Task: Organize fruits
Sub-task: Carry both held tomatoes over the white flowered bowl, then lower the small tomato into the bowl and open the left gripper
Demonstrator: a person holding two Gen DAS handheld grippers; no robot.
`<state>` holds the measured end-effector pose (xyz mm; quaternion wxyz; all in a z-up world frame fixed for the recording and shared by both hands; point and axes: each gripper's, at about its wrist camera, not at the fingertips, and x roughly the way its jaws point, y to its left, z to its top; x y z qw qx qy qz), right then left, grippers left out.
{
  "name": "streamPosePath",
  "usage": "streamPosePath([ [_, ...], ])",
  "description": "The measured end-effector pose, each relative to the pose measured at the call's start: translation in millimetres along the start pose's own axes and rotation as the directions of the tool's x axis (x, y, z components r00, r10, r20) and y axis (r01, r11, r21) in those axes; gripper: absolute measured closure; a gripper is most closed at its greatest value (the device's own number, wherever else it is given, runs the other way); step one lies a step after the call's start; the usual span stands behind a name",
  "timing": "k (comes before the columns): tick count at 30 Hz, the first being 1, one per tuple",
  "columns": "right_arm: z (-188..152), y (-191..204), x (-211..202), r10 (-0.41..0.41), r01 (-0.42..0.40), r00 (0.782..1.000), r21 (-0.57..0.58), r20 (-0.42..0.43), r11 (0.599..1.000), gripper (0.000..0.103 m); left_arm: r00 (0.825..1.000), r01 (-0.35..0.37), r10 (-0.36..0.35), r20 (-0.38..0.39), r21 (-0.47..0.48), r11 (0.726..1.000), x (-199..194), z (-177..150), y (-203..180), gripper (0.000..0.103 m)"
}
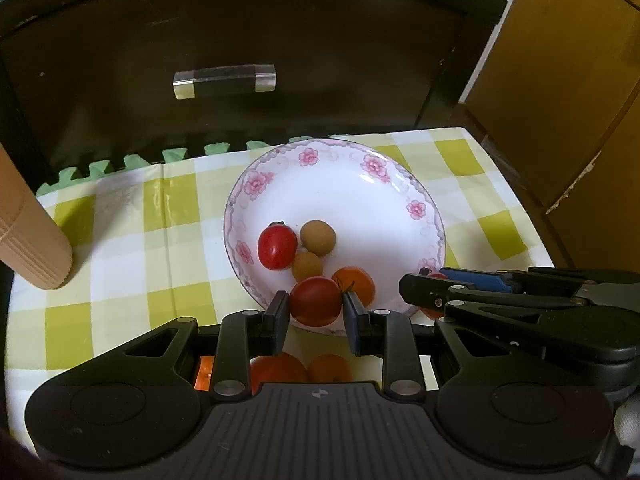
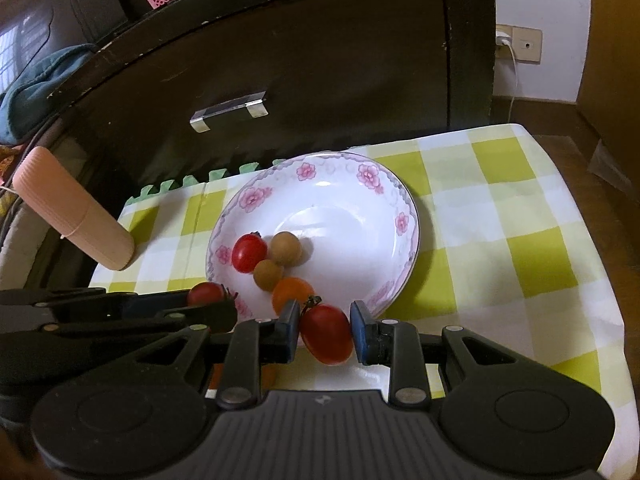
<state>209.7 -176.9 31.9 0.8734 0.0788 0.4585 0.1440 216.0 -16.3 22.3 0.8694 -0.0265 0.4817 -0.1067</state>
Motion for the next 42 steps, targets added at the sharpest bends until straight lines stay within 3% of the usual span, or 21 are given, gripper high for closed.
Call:
streamPosePath([
  [42,16,-13,47,0.022,-0.022,1.0,0.037,0.001,0.999,0.075,0.999,-0.022,0.021,-0.038,-0.03,0.999,34,12,13,0.067],
])
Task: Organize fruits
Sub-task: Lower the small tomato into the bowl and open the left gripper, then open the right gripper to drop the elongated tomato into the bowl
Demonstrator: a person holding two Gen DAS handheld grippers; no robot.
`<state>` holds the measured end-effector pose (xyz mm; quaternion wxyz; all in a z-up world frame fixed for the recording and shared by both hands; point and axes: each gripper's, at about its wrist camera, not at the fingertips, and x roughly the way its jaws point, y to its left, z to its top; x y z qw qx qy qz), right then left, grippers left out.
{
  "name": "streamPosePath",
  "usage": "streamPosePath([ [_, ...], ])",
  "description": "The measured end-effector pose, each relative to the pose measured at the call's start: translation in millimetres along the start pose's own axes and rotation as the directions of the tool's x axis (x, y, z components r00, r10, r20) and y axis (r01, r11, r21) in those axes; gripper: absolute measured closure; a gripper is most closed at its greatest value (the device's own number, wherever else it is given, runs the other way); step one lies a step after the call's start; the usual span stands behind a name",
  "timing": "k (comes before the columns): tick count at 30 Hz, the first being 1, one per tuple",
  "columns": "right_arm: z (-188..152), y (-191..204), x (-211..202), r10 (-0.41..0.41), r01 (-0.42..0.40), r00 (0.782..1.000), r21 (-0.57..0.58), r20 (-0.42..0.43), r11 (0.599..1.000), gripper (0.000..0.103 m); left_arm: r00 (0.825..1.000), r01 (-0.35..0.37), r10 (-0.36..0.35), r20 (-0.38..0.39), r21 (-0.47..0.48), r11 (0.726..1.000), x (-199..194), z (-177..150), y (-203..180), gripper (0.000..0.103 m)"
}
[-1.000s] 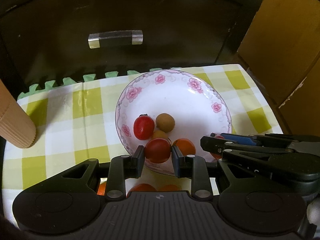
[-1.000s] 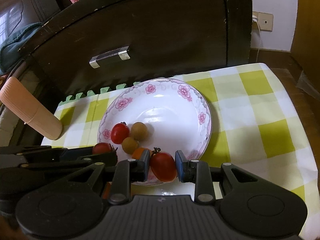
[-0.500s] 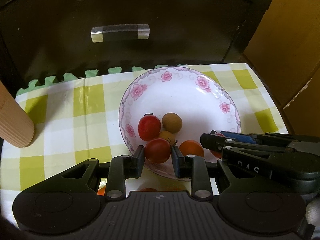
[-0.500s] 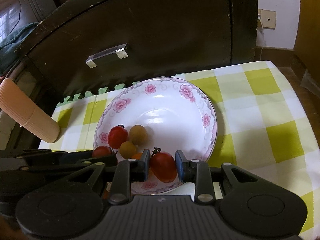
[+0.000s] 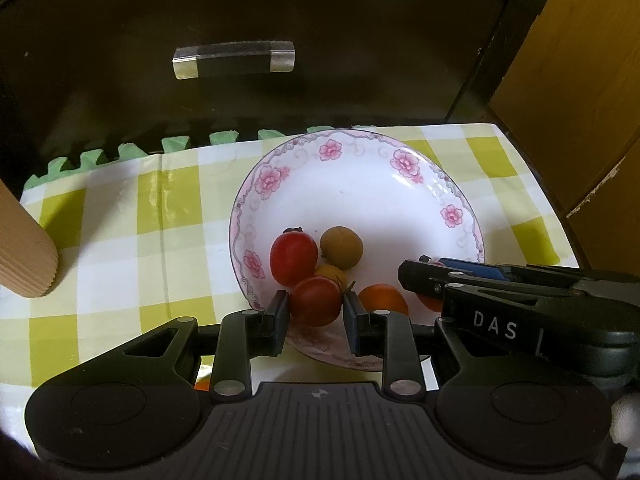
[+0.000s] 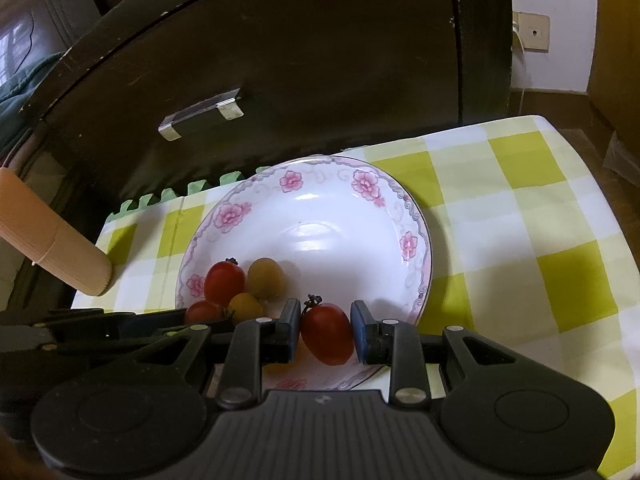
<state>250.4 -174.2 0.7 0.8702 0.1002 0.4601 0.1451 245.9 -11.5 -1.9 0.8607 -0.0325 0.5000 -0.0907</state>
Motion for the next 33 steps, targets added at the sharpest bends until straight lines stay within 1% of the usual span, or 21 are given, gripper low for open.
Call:
streamPosePath([
  [18,1,-2,0,-0.011,0.01,1.0,0.013,0.014,1.0,0.074,1.0,-0.021,0.021,0.009,0.008,1.0,-2,0,-2,0.063],
  [23,0,-1,-2,-0.015,0.015,1.0,0.013,0.019,1.0,0.074,0.999,-0.031,0.03,0.018,0.009,0.999,-5,-1,-3,0.058],
  [33,0,2,-10,-0.031,0.03,0.999,0.006,0.037,1.0,0.074,0.998,-0.047,0.046,0.039,0.016,0.999,-13,-3,-7,0.053],
])
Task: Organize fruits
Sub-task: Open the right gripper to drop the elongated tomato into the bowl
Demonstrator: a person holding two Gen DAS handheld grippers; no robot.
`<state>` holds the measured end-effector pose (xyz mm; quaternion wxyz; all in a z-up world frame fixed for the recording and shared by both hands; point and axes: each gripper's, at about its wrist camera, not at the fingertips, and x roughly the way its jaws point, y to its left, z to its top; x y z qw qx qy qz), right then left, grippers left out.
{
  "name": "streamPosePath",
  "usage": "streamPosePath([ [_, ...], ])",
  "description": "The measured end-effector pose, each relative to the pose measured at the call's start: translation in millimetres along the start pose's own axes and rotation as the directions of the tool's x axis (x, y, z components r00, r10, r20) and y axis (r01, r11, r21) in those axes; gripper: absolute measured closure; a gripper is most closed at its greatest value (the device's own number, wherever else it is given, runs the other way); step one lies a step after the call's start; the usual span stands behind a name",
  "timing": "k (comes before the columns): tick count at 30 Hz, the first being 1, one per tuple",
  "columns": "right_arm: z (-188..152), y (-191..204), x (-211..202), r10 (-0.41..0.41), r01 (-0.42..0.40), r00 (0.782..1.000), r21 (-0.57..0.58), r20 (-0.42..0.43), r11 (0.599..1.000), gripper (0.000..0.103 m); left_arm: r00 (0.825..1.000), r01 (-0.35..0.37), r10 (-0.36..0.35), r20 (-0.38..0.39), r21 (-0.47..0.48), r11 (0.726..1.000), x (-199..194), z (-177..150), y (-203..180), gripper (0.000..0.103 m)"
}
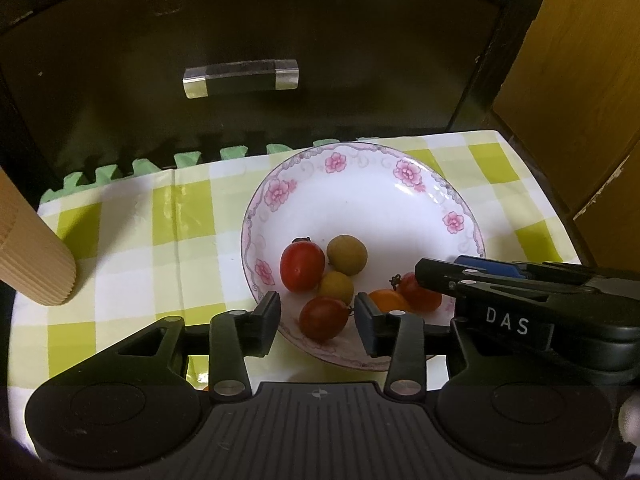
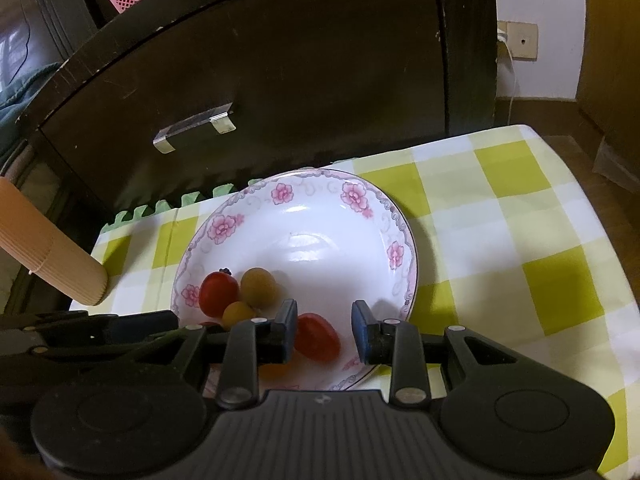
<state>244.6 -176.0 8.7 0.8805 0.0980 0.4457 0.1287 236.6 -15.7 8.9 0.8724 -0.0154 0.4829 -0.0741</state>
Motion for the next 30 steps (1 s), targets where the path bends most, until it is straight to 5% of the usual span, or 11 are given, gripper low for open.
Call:
streamPosePath([
  [13,-3,9,-21,-0.007,0.008,0.999,-0.02,0.033,1.0,0.073,0.999,-0.007,0.007,0.035,-0.005,1.0,-25,-7,7,0.04],
  [30,-35,36,-44,0.034,-0.034,0.999,-0.067,0.005,0.997,0.07,1.0,-0.014,0.015,0.006,-0.034,0.999,-44,-36,26,0.039],
])
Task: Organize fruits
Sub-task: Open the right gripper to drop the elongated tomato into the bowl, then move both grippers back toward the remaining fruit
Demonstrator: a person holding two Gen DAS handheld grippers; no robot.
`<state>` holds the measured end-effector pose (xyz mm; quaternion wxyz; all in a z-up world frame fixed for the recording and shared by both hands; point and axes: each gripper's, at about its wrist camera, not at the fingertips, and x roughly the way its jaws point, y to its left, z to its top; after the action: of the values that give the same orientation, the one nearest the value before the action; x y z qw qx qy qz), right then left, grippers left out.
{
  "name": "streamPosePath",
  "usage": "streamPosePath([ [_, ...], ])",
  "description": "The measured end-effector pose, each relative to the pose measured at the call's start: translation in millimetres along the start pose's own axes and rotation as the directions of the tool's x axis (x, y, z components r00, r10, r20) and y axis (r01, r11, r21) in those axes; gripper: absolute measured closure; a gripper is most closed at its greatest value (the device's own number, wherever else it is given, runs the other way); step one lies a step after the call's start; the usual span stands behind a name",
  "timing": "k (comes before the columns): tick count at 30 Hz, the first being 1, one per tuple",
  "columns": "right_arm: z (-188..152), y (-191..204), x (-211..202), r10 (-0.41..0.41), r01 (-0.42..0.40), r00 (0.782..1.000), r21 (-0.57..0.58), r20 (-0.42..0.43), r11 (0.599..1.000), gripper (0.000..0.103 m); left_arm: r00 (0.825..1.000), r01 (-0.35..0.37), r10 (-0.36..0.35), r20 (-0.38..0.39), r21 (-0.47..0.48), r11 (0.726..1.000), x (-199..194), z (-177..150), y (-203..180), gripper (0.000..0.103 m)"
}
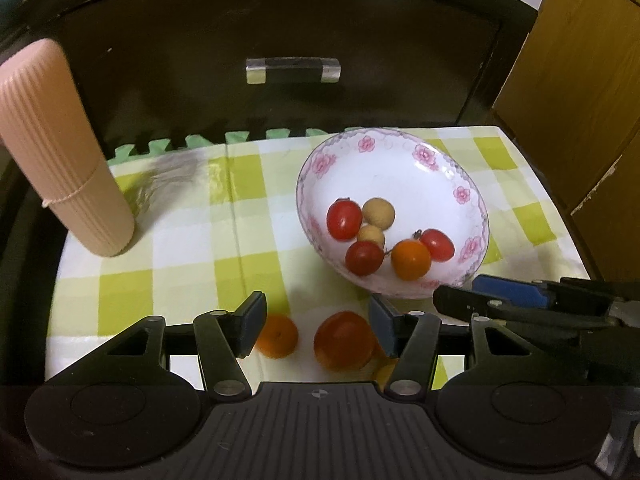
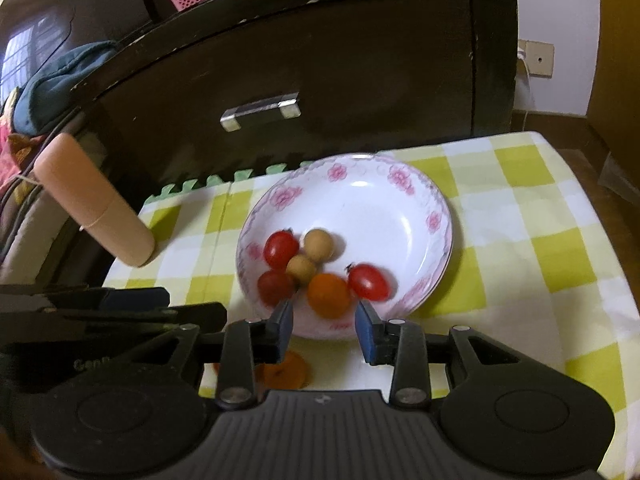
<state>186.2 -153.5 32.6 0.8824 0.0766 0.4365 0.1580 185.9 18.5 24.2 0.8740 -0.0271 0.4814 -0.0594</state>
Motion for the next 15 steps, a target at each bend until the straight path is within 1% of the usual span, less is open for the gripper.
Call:
streamPosePath([
  [15,-27,11,-2,0.005,-0.006,0.998,-0.009,-0.062,1.0,0.07,1.0,-0.003,0.002,-0.025,-0.011,1.0,-3,-12,7,0.039],
])
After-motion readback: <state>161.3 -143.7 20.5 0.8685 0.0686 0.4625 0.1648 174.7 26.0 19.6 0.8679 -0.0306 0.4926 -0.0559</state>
